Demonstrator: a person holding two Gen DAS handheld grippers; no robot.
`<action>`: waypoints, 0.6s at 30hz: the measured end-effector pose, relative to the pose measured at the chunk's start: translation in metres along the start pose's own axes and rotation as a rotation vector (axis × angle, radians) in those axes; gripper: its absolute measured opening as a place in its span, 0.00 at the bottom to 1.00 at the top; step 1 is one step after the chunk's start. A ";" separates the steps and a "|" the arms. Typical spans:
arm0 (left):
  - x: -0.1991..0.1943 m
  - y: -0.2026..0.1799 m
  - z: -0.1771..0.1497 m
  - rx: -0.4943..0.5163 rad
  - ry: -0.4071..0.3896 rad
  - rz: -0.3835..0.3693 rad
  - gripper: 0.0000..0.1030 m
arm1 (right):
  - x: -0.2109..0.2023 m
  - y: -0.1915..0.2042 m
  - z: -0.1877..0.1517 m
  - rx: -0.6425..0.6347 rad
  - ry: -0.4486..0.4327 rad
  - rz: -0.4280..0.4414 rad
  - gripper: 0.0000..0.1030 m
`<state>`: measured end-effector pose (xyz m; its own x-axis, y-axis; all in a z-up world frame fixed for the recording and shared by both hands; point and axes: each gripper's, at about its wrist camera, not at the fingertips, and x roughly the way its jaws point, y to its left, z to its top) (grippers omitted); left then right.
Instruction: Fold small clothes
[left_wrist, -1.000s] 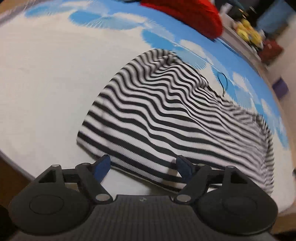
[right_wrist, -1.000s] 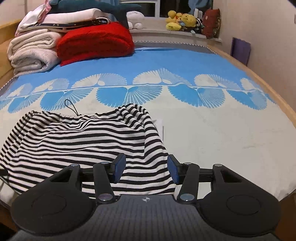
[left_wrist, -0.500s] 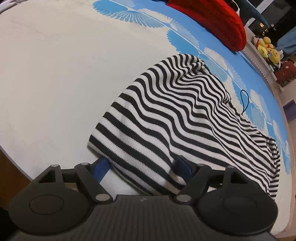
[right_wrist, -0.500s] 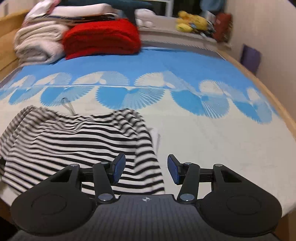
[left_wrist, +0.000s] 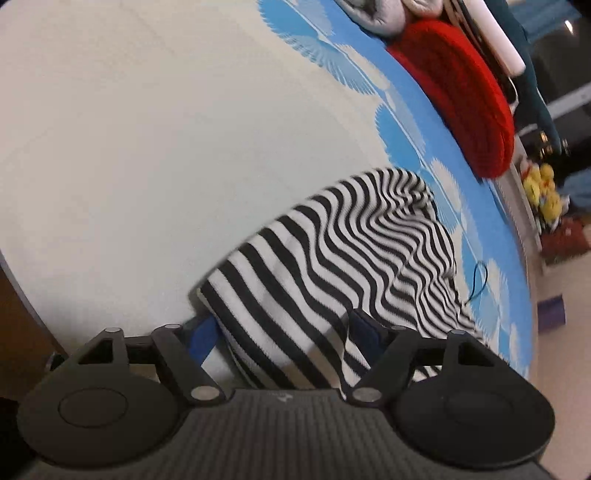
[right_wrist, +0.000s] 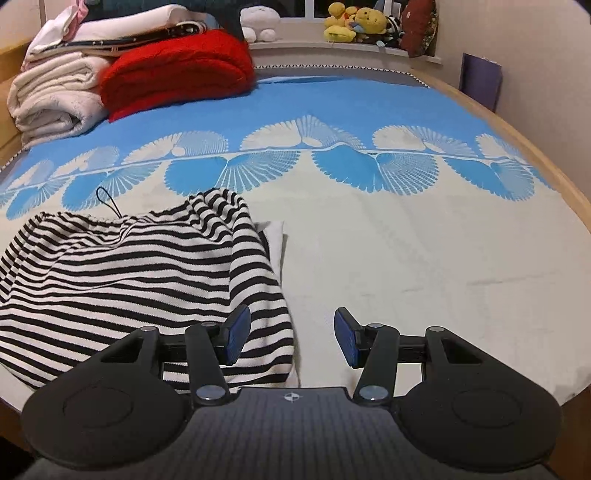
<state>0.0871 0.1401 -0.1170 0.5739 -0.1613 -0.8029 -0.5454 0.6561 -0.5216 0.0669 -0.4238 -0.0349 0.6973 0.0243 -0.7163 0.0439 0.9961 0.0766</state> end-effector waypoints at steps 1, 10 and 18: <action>-0.001 0.003 0.001 -0.011 -0.003 -0.001 0.74 | 0.000 -0.003 0.001 0.008 -0.003 -0.001 0.51; -0.006 -0.005 -0.003 0.118 -0.019 0.021 0.21 | 0.006 -0.019 0.003 0.091 0.024 -0.006 0.51; -0.022 -0.058 -0.017 0.398 -0.054 0.131 0.17 | 0.027 -0.019 -0.006 0.060 0.161 -0.106 0.51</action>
<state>0.0963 0.0932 -0.0739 0.5527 -0.0256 -0.8330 -0.3430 0.9040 -0.2554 0.0803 -0.4413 -0.0595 0.5635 -0.0629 -0.8237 0.1574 0.9870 0.0323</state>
